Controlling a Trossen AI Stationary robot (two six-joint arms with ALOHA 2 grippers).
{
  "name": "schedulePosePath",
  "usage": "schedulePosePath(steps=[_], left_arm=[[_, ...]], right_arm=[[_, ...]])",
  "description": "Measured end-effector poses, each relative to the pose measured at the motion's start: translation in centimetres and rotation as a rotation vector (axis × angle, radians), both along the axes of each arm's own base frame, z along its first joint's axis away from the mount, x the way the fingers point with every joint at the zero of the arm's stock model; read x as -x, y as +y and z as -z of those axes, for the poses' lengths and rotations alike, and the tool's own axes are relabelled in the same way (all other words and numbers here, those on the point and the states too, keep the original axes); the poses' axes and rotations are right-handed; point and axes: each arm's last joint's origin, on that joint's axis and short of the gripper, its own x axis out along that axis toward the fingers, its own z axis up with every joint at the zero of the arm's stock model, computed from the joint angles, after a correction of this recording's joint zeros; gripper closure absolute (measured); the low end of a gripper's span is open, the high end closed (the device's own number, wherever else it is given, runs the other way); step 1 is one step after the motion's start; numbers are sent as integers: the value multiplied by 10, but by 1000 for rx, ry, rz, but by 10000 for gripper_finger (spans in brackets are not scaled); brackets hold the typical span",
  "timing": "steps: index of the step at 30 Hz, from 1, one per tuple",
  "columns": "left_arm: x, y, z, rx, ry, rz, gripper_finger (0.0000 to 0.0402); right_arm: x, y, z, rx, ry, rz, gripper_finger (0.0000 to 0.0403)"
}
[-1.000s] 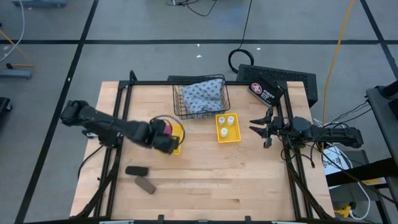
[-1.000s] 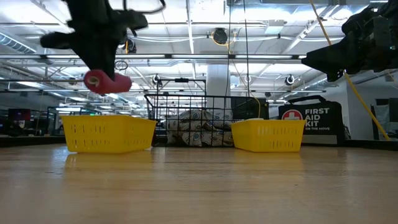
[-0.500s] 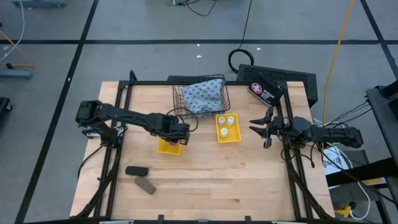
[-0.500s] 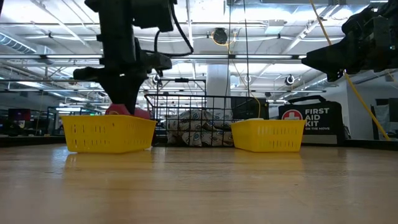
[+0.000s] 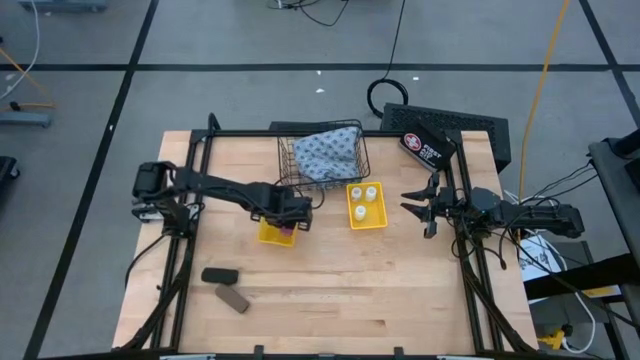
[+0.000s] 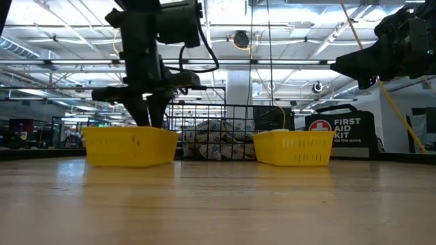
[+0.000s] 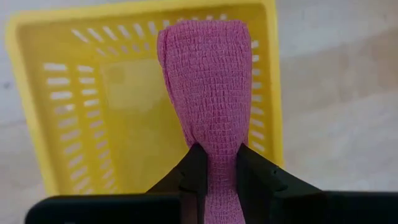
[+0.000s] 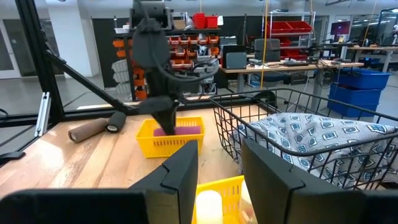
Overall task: Pick & Place Medicine items
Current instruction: Put the pink bandage into the left yellow basket
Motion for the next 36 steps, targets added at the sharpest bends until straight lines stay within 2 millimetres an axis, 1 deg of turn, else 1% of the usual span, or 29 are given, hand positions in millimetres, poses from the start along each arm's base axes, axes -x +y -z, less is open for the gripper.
schedulePosePath(steps=[8,12,18,21,29,32,36], left_arm=[[0,14,0,-46,-7,-56,335],[-1,15,-1,-84,-25,-88,334],[-6,15,-2,-84,-65,-71,328],[-6,15,-2,-79,-66,-69,303],[-6,15,-2,-102,-61,-45,210],[-6,15,-2,-110,-57,-22,188],[-5,16,-5,-119,-60,10,171]], right_arm=[[0,0,0,0,0,0,289],[0,0,0,0,0,0,289],[0,0,0,0,0,0,289],[0,0,0,0,0,0,289],[0,0,0,0,0,0,289],[0,0,0,0,0,0,289],[0,0,0,0,0,0,289]])
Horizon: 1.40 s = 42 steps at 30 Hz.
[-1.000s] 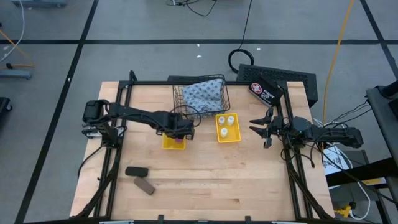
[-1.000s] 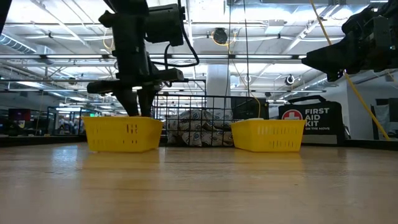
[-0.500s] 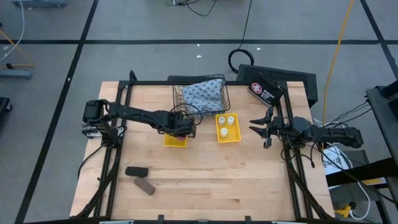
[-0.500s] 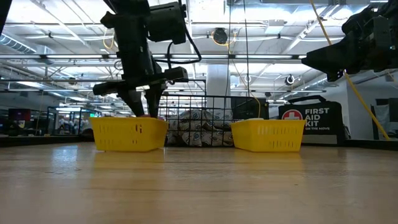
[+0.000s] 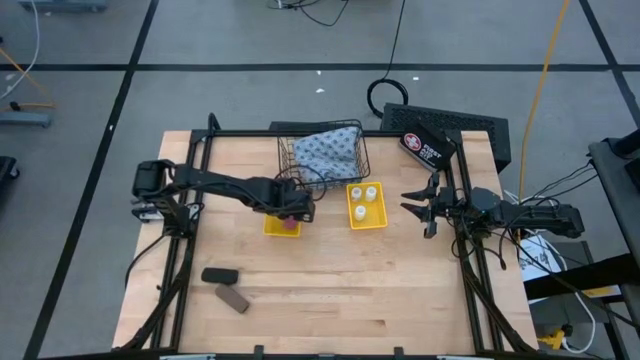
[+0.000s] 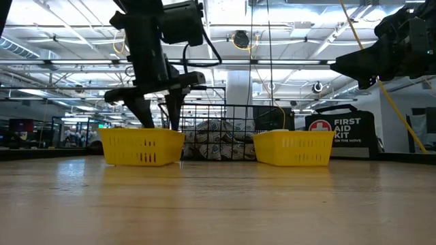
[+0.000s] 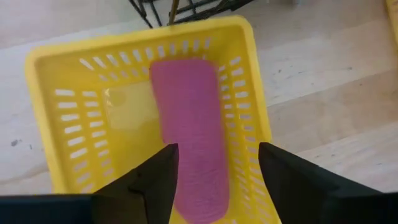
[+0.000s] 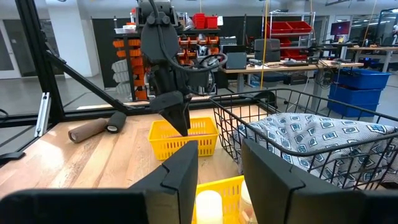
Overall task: Pick & Place Medicine items
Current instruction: Put the pink bandage into the left yellow basket, then put the black bandage into the left yellow basket
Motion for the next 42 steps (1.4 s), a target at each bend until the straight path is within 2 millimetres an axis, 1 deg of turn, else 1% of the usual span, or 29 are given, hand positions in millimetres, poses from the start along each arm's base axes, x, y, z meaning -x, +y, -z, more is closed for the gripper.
schedulePosePath(steps=[3,5,8,10,15,17,20,25,27,30,31,35,37,42], left_arm=[[1,0,-3,-3,-9,5,168],[3,0,-9,-2,-22,29,168],[9,-5,-24,-2,-57,71,167],[15,-12,-38,-10,-95,101,167],[42,-42,-71,4,-152,160,167],[53,-57,-80,16,-161,199,167],[62,-84,-85,49,-178,283,167],[66,-127,-83,159,-224,402,167],[68,-142,-77,148,-195,503,167],[73,-159,-68,100,-136,697,167],[74,-164,-65,96,-120,725,167],[79,-180,-49,131,-16,759,167],[84,-184,-42,161,62,767,167],[98,-189,-26,149,282,758,167]], right_arm=[[0,0,0,0,0,0,289],[0,0,0,0,1,0,289],[0,0,0,0,0,0,289],[0,0,0,0,0,0,289],[0,0,0,0,0,0,289],[0,0,0,0,0,0,289],[0,0,0,0,0,0,289],[0,0,0,0,1,0,289],[0,0,0,0,0,0,289],[0,0,0,0,0,0,289],[0,0,0,0,0,0,289],[0,0,0,0,0,0,289],[0,0,0,0,0,0,289],[0,0,0,0,0,0,289]])
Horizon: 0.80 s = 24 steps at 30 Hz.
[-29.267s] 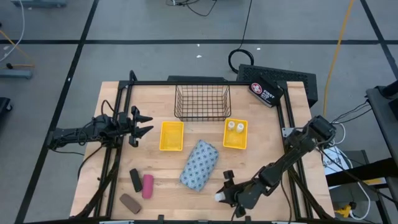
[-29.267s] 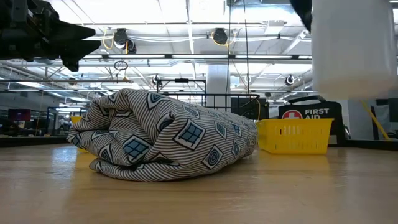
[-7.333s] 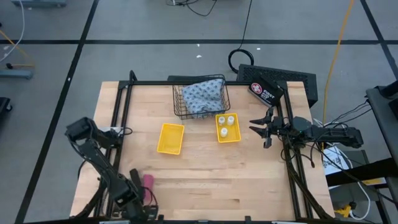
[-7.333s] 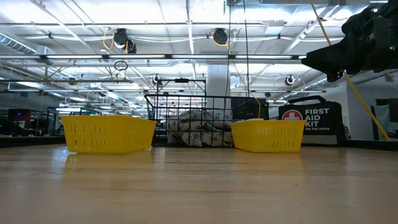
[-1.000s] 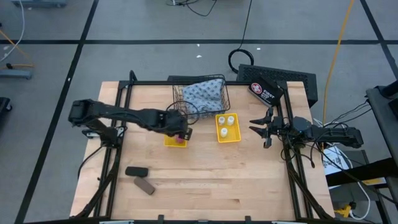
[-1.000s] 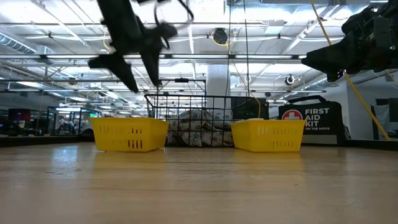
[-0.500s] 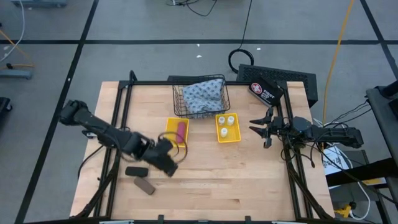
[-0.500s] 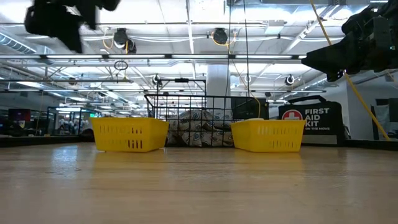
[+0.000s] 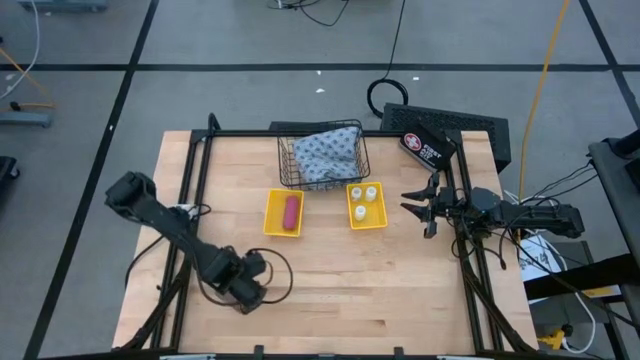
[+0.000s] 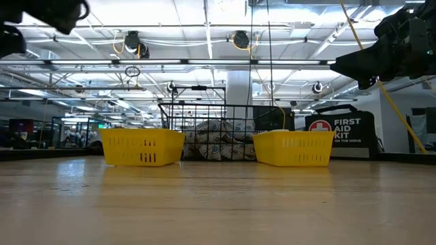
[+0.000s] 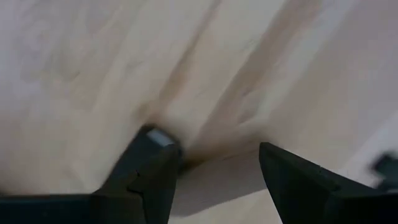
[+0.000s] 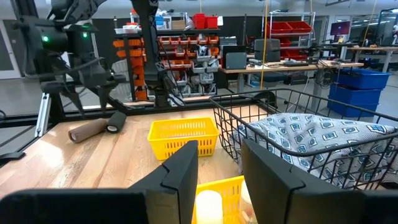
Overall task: Pick & Place Medicine items
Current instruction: Put the black bandage into the left yellow basket
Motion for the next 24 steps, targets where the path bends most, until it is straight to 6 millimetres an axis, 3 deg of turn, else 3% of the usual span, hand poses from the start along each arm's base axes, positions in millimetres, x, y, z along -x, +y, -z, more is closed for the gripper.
schedulePosePath(steps=[10,24], left_arm=[[32,4,3,-200,251,6,167],[68,-2,36,-203,396,78,167]], right_arm=[[0,0,0,0,0,0,289],[0,0,0,0,-1,0,289]])
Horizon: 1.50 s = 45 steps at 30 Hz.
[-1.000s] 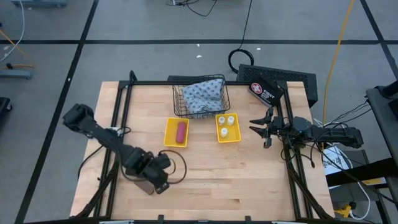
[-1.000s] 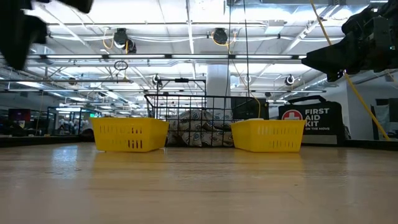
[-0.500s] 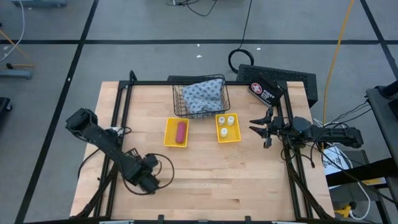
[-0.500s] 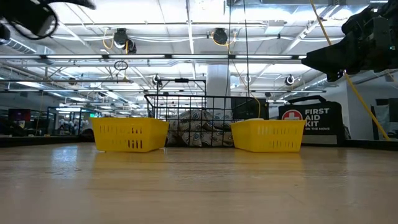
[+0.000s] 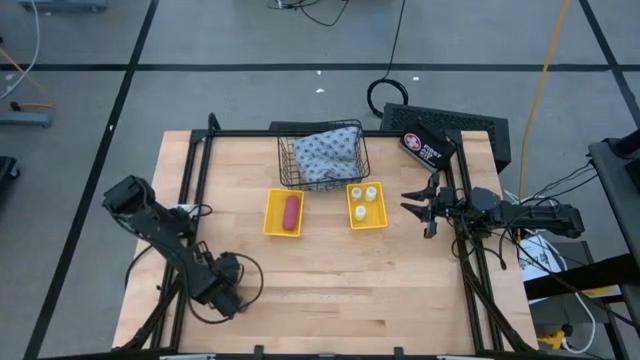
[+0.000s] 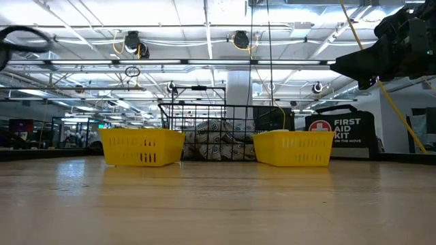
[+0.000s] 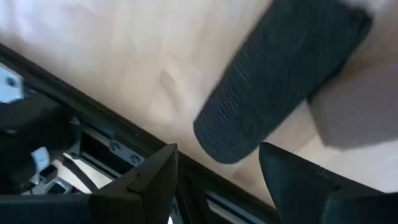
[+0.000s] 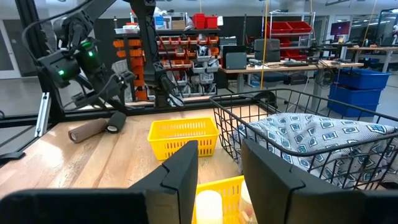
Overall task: Pick & Place Medicine items
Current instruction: Put the black bandage into the left yellow basket
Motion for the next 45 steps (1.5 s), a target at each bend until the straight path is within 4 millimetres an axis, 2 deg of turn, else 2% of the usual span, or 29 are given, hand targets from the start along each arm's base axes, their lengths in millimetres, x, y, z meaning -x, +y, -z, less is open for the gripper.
schedulePosePath(steps=[7,13,22,25,30,34,45], left_arm=[[7,-7,22,82,-77,120,167],[8,1,32,-75,-211,77,167],[-7,11,33,-221,-429,23,167],[-12,12,34,-181,-419,-24,167],[-11,13,35,-78,-273,-184,167],[-6,9,35,-31,-204,-245,167],[-4,6,35,-138,-345,-330,167]], right_arm=[[0,0,0,0,0,0,289],[0,0,0,0,0,0,289],[0,0,0,0,0,0,289],[0,0,0,0,0,0,289],[0,0,0,0,1,0,289],[0,0,0,0,0,0,289],[0,0,0,0,0,0,289]])
